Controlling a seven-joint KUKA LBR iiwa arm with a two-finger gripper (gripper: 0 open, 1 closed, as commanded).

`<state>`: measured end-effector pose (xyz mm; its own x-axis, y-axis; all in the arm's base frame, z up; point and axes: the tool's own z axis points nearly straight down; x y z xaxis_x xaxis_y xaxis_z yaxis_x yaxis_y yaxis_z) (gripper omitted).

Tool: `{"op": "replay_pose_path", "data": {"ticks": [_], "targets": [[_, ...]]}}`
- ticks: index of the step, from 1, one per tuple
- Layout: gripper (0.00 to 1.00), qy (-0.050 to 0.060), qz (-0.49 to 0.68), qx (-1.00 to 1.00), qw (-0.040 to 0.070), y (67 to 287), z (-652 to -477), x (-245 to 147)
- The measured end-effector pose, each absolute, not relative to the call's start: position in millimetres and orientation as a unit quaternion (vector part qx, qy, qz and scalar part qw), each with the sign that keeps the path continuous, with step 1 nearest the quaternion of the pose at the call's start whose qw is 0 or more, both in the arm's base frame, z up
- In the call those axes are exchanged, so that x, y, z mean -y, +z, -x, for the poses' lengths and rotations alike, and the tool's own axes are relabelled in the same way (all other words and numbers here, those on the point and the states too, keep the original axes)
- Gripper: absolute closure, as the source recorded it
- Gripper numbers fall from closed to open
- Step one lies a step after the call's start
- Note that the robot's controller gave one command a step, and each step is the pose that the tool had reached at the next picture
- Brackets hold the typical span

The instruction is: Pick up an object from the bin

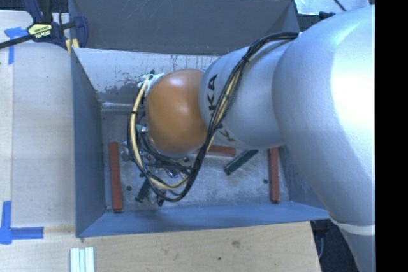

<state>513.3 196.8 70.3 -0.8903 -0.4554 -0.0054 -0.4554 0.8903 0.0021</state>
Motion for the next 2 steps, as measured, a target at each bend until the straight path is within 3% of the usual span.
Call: {"op": "replay_pose_path", "data": {"ticks": [1, 2], "targets": [[1.0, 0.001, 0.232, -0.973, 0.002, 71, -514.1, -195], [1.0, 0.001, 0.25, -0.968, 0.006, 212, -517.9, -192]]}}
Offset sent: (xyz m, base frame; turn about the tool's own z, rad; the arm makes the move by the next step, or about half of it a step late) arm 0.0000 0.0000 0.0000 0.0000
